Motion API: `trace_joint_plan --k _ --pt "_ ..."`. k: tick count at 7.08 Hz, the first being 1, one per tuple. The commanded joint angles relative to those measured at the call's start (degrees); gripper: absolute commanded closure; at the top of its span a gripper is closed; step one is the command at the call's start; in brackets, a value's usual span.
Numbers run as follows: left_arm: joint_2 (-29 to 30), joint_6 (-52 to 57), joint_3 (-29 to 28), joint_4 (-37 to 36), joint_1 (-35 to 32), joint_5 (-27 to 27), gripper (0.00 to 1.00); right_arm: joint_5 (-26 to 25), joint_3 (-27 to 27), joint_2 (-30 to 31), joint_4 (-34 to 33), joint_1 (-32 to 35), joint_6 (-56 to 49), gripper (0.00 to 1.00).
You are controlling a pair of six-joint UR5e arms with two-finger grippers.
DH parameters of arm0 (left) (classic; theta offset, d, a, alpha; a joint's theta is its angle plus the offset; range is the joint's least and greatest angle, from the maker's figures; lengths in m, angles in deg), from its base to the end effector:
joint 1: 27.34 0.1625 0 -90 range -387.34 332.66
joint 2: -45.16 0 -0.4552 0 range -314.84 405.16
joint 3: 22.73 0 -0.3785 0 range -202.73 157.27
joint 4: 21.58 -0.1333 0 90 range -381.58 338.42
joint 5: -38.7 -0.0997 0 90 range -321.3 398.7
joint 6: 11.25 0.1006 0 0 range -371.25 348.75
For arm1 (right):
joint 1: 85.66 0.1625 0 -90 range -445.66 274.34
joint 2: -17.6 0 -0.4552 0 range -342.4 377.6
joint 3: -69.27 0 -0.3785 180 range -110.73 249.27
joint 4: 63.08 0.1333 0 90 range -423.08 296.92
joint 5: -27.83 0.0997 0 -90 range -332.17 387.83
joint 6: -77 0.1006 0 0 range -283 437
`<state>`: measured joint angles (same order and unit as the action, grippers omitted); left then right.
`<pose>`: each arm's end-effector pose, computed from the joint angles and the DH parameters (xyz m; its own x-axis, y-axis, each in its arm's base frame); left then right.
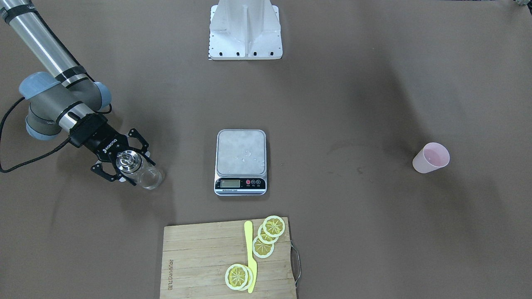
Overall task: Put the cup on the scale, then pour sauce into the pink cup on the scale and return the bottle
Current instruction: 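Lift the glass sauce bottle slightly with the right gripper, then reach the left gripper to the pink cup and grasp it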
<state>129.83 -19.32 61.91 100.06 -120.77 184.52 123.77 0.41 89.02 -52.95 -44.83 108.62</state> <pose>-0.0765 -0.4392 0.7031 0.5649 0.1282 -0.8151 0.1365 0.9597 0.2456 -0.3806 -0.4913 0.4989 0.4354 -0.7431 0.5081 -0.3851 0.3564 0.8513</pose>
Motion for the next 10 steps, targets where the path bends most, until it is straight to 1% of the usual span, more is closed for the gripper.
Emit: trace_joint_plan --k 1,2,3,4,5,6,7,8,9,10 --pt "0.9 0.0 0.1 0.0 0.0 0.1 0.01 0.0 -5.0 0.6 -5.6 0.2 0.0 1.00" --pt "1.6 -0.2 0.4 0.2 0.1 0.3 0.02 0.1 -5.0 0.9 -5.6 0.3 -0.1 1.00" --pt "2.3 -5.4 0.5 0.3 0.8 0.3 0.02 0.1 -5.0 1.2 -5.6 0.3 0.0 1.00" --pt "2.7 -10.6 2.3 0.9 3.1 0.3 0.02 0.2 -5.0 1.5 -5.4 0.3 0.0 1.00" --pt "3.9 -16.9 5.7 1.2 7.0 -0.8 0.02 0.4 -5.1 2.0 -5.2 0.5 -0.1 1.00" --pt "6.7 -22.0 6.3 1.1 11.9 -5.5 0.02 0.6 -5.1 3.5 -4.7 0.5 -0.1 1.00" --pt "7.5 -22.8 6.6 0.8 17.3 -10.5 0.02 0.6 -5.1 4.7 -4.2 0.8 -0.1 1.00" --pt "8.6 -28.3 6.3 0.7 21.1 -13.5 0.02 0.7 -5.3 5.7 -4.0 1.7 -0.1 1.00" --pt "10.3 -34.0 4.5 0.7 25.3 -13.8 0.05 0.8 -5.6 7.1 -2.9 2.1 -0.6 1.00" --pt "12.7 -37.9 3.1 0.7 28.1 -15.8 0.11 0.8 -5.6 7.5 -2.1 2.2 -0.7 1.00"
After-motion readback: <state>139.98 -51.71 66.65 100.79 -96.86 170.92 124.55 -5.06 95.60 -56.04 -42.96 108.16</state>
